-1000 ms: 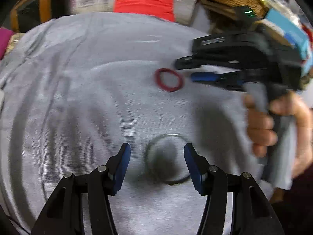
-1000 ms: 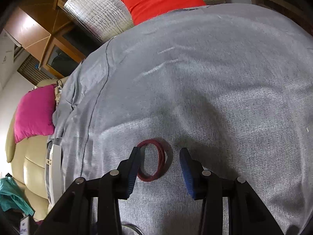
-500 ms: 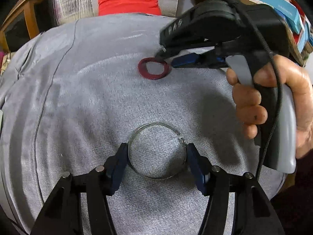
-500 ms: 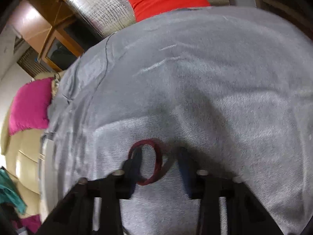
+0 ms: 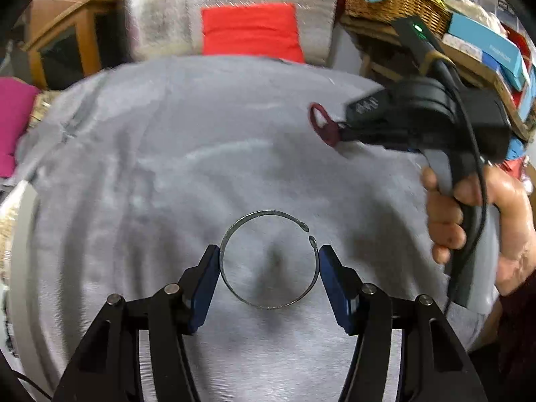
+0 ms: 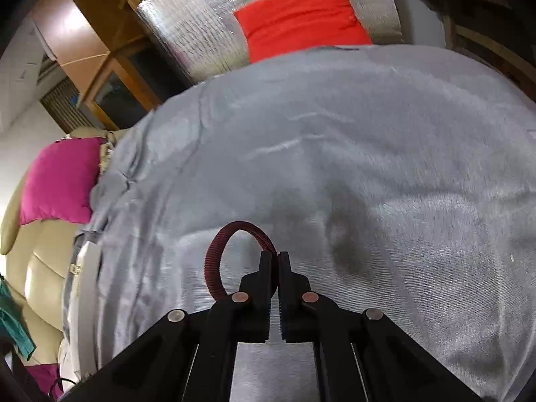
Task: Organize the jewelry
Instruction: 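Lift and carry the bangle and red hair tie toward the white tray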
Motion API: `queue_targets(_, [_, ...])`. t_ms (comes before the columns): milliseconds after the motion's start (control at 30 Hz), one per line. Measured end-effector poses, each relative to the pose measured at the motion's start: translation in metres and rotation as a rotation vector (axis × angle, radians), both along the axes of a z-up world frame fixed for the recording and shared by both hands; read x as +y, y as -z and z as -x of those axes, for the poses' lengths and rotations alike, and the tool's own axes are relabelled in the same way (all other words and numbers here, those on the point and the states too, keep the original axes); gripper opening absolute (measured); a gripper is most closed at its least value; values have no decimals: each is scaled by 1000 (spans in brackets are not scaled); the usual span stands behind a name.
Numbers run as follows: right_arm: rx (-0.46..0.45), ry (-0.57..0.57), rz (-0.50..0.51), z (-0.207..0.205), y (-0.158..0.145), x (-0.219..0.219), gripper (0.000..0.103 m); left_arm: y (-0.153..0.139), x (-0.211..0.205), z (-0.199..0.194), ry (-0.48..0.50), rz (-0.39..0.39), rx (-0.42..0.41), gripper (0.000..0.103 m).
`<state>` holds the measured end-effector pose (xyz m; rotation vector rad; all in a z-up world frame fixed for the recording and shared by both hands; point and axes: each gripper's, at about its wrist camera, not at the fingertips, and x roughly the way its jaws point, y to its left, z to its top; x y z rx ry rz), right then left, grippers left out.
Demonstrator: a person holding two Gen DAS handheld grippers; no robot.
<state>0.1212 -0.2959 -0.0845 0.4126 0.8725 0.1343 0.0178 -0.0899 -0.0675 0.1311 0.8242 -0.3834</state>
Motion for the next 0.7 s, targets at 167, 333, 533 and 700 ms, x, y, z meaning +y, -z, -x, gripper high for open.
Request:
queue_targets(167, [-38, -37, -2, 8, -13, 19, 4, -14, 23, 2, -94, -15, -45, 61])
queue_targets(333, [-59, -72, -12, 10, -20, 38, 4, -22, 46, 0, -170, -30, -75, 61])
queue_targets(533, [-64, -104, -20, 7, -21, 60, 4, -21, 69, -2, -222, -38, -87, 61])
queue_targets(700, [-73, -129, -26, 5, -22, 81, 4, -22, 83, 0, -251, -52, -95, 61])
